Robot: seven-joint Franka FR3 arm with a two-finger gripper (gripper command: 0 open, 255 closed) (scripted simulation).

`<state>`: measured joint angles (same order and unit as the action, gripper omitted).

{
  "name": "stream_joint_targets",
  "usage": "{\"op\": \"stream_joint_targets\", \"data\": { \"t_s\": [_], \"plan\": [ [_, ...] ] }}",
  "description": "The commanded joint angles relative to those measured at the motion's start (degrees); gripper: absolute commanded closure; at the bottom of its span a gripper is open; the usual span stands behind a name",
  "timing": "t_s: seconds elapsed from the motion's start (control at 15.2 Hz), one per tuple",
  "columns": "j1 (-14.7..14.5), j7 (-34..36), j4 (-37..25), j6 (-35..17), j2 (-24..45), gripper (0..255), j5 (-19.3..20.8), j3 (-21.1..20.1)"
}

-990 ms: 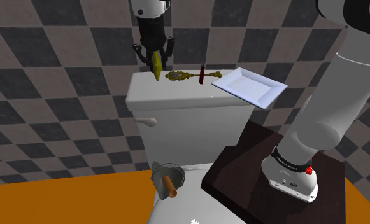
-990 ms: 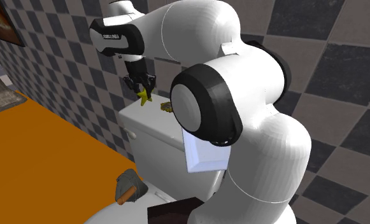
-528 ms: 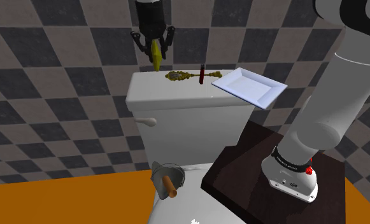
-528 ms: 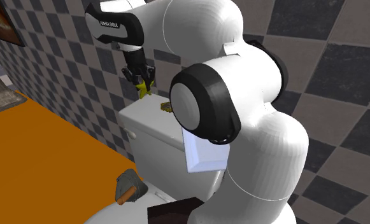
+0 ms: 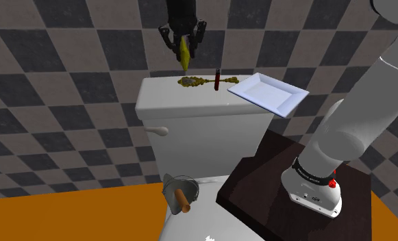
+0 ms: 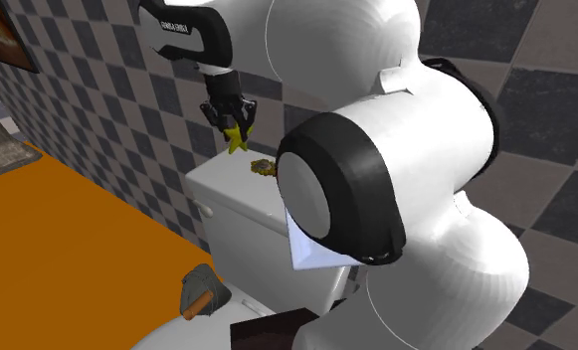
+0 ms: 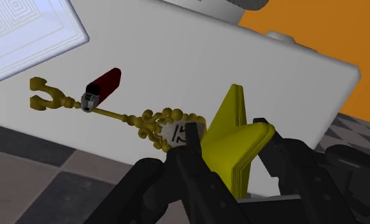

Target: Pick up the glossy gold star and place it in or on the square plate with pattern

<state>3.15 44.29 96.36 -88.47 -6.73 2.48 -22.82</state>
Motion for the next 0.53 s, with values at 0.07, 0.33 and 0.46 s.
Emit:
{"op": "stream_joint_targets", "data": {
  "t_s": [0.07,0.33,0.46],
  "plan": [
    [0.8,-3.3,7.7,-1.0,-7.4,255,-2.3,2.1],
    [1.0,-7.5,16.1,-0.8,-16.4,255,-4.0,5.4],
    [0.9,-9.5,19.8,-0.3,-20.7,255,-4.4,7.0]
  ]
}}
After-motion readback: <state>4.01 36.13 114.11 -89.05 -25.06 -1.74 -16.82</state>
